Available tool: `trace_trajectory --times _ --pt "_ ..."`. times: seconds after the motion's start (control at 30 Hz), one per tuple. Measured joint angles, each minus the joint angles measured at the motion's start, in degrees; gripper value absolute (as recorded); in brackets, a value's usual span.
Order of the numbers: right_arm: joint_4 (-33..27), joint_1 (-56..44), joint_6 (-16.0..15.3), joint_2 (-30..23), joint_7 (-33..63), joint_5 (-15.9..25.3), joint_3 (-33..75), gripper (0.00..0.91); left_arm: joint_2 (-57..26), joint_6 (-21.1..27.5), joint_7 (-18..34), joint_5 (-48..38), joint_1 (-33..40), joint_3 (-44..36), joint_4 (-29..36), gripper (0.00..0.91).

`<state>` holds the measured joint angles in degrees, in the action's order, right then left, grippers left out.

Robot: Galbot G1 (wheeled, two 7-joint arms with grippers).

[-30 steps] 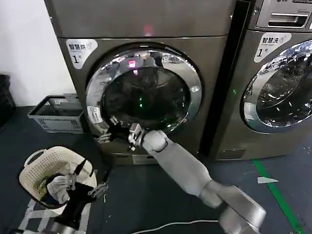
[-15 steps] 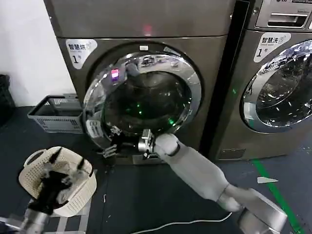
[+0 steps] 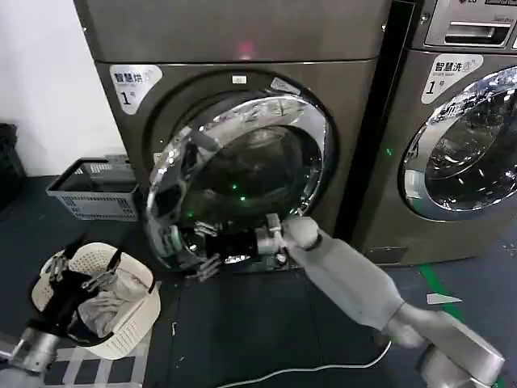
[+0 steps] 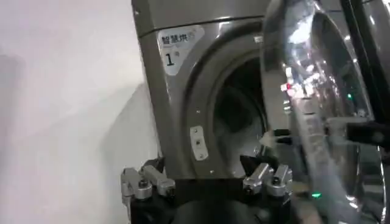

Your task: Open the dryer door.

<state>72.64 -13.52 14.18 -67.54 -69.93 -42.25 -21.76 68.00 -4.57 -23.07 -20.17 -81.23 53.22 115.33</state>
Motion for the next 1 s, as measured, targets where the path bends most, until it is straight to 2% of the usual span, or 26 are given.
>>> trace_trajectory --times 0.23,0.5,0.67,0.83,1.0 --pt "4.90 -1.84 0.13 5.59 -6.93 -0.71 1.41 0.907 -3.36 -0.12 -0.05 -0.50 4.02 -1.60 -4.48 0.907" --pt "12.06 -4.83 0.40 13.26 -7.66 -0.87 6.60 0.907 -7.44 -0.45 -1.90 -0.48 9.37 -6.07 -9.69 0.907" --pt "12.79 -7.45 0.83 17.81 -7.62 -1.70 11.44 0.907 -8.33 -0.50 -3.31 0.24 13.11 -10.56 -11.97 0.907" --pt "13.97 -12.79 0.97 22.43 -7.27 -2.16 19.91 0.907 -8.27 -0.52 -4.38 0.76 16.81 -16.02 -13.07 0.907" --pt "16.16 -24.70 2.14 27.80 -7.21 -4.00 34.32 0.907 -7.49 -0.67 -4.75 1.28 20.75 -22.16 -14.74 0.907"
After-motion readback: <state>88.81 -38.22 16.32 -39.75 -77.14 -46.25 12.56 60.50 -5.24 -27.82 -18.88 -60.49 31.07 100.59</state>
